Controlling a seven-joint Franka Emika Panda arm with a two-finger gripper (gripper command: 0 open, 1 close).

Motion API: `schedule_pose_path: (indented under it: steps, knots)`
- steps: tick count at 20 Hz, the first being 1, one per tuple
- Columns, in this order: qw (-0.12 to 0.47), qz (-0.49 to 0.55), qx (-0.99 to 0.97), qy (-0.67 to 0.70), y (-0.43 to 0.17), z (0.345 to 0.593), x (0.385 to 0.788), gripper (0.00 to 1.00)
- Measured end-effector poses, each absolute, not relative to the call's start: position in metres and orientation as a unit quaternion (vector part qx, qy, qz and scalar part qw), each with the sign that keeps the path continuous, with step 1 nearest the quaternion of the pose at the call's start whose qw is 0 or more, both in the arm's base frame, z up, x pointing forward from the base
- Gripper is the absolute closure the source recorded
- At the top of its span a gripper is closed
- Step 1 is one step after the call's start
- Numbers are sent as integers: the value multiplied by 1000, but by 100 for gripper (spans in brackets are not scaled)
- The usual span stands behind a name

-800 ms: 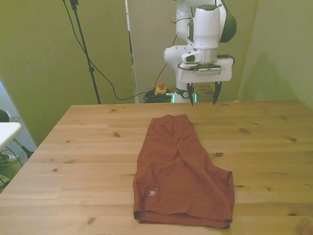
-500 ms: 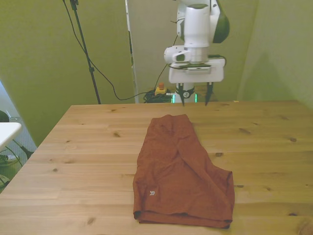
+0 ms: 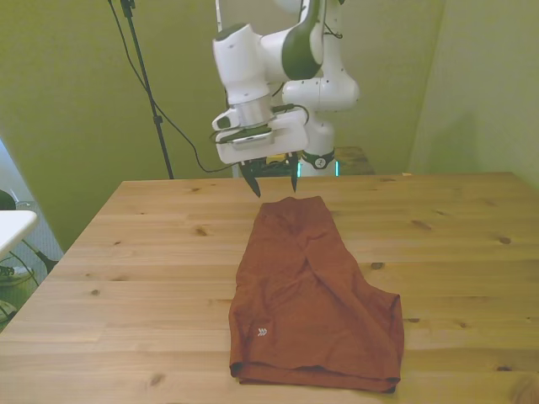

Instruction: Unfold the shorts

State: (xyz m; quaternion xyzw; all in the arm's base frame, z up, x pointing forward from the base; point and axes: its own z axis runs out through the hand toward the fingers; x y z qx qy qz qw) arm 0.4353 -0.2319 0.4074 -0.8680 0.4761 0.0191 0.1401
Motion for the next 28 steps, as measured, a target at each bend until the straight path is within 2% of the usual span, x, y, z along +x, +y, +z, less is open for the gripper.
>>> schedule_pose_path:
  steps: [5, 9, 14, 15, 28]
  knots:
    - [153, 56, -856, 491, -274, 382, 444, 0]
    - [199, 82, -857, 468, -276, 368, 449, 0]
    - [231, 97, -866, 433, -266, 368, 457, 0]
    - [235, 99, -867, 429, -264, 367, 459, 100]
    - [241, 114, -875, 404, -253, 355, 475, 100]
